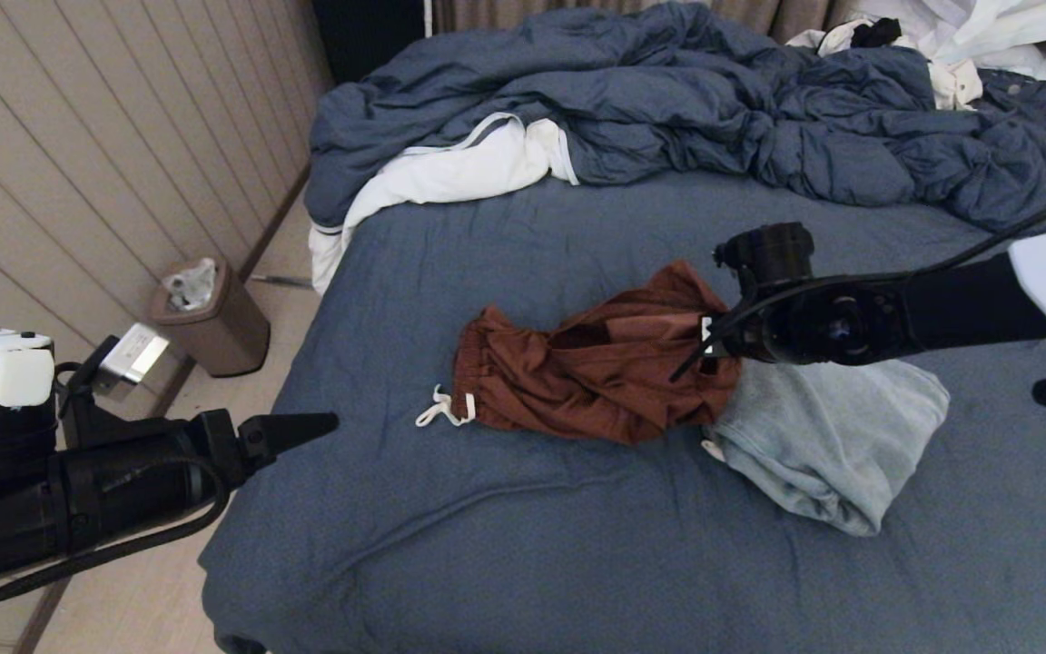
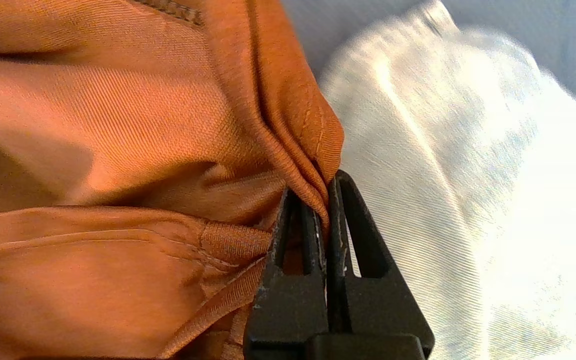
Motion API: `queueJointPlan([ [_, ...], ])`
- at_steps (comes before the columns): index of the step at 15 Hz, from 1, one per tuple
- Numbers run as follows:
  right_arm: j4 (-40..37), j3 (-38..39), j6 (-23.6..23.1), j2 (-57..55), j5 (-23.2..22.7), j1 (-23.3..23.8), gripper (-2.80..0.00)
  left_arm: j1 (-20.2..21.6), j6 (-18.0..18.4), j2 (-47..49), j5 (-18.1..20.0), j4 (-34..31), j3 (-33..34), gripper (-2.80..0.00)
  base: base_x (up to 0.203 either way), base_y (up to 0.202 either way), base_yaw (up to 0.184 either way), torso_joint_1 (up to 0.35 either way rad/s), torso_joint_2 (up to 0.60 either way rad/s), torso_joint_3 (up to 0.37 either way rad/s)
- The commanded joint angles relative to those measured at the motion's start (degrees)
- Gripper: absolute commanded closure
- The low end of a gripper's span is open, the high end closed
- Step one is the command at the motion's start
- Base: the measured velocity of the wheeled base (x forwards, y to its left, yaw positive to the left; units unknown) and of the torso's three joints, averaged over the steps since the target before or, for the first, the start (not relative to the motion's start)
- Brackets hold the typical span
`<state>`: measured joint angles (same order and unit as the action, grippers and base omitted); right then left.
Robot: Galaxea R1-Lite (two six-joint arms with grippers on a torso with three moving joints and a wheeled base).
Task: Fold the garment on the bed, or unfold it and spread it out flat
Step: Unford the brown shorts
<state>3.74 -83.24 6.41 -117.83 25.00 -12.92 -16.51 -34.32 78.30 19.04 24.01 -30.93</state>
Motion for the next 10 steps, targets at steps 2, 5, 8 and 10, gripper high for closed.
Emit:
queueJointPlan([
  [2, 8.4, 10.3, 0.0, -0.2, -0.2, 3.2, 0.0, 0.0, -0.2, 0.1, 0.1, 0.2, 0.1, -2.8, 0.0, 0.0, 0.0, 0.0, 0.0, 0.0],
  [5, 14.5, 16.7, 0.0, -1.1, -0.7, 6.2, 0.0, -0.5, -0.2, 0.1, 0.1, 0.3, 0.3, -2.8, 0.0, 0.0, 0.0, 0.0, 0.0, 0.0],
  [8, 16.7, 18.6, -0.1, -0.9, -2.3, 7.9, 0.0, -0.6, -0.2, 0.1, 0.1, 0.3, 0.3, -2.8, 0.0, 0.0, 0.0, 0.0, 0.0, 0.0],
  [10, 16.7, 18.6, -0.2, -0.3, -2.3, 7.7, 0.0, -0.7, -0.2, 0.0, 0.1, 0.3, 0.3, -2.8, 0.0, 0.0, 0.0, 0.0, 0.0, 0.0],
])
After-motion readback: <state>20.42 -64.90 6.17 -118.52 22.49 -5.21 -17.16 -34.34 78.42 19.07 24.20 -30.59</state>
